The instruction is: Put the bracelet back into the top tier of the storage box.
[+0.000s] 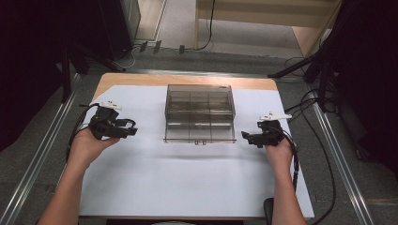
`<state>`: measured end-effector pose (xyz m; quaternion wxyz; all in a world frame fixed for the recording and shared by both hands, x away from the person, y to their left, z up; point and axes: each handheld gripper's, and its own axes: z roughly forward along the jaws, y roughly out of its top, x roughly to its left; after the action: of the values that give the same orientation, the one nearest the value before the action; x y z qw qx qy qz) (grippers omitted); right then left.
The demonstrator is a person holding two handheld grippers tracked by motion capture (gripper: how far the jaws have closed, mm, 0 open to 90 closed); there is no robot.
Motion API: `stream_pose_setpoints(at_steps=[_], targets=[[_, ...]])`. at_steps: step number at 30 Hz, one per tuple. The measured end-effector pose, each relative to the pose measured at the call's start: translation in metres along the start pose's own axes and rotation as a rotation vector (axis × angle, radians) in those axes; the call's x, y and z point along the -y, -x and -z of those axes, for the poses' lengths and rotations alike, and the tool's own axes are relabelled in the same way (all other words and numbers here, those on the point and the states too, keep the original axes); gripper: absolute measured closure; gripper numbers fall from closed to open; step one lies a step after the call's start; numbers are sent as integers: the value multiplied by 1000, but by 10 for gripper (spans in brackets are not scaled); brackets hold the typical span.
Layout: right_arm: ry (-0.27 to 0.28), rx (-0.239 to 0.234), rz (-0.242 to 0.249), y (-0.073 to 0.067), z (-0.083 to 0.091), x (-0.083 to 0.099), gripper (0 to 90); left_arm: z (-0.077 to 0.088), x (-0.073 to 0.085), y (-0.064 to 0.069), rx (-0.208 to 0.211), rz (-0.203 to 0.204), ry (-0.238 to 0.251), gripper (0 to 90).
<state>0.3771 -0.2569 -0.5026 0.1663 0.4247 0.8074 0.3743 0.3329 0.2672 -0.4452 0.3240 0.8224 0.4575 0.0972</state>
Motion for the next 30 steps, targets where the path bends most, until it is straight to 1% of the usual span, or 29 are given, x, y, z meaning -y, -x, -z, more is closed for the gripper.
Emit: stream_pose_setpoints(at_steps=[3, 4, 6, 8, 10, 13, 15, 17, 18, 21, 24, 27, 28, 29, 30], targets=[[-8, -2, 10, -2, -1, 0, 173, 4, -1, -1, -11, 0, 7, 398], [-13, -2, 13, -3, -1, 0, 172, 5, -1, -2, 0, 5, 4, 420], [-21, -1, 25, -3, -1, 1, 172, 7, -1, -3, -10, 7, 9, 436], [-26, -5, 20, -3, -1, 1, 172, 8, -1, -5, -7, 13, 3, 432], [-19, -3, 19, -3, -2, 0, 172, 10, 0, -7, -13, 5, 3, 415], [-19, -4, 22, -4, -2, -1, 172, 12, 0, -12, -41, 27, 6, 393], [-21, -7, 25, -5, -2, -1, 172, 13, 1, -13, -40, 31, 4, 385], [-23, -5, 24, -5, -2, -1, 172, 14, 1, -16, -28, 44, -3, 356], [-23, -6, 24, -5, -1, -1, 172, 15, 1, -16, -37, 47, -1, 348], [-29, -4, 27, -5, -1, -1, 172, 17, 1, -16, -43, 51, -4, 328], [-30, -2, 27, -5, -1, -1, 171, 18, 1, -15, -55, 47, -8, 306], [-22, -10, 31, -8, -2, -2, 172, 18, 0, -14, -57, 48, -10, 295], [-21, -17, 36, -8, -3, -2, 171, 17, -1, -14, -60, 49, -22, 287], [-23, -24, 45, -9, -3, -2, 170, 17, -1, -15, -68, 47, -27, 278], [-23, -24, 45, -9, -3, -2, 170, 17, -1, -15, -68, 47, -27, 274]])
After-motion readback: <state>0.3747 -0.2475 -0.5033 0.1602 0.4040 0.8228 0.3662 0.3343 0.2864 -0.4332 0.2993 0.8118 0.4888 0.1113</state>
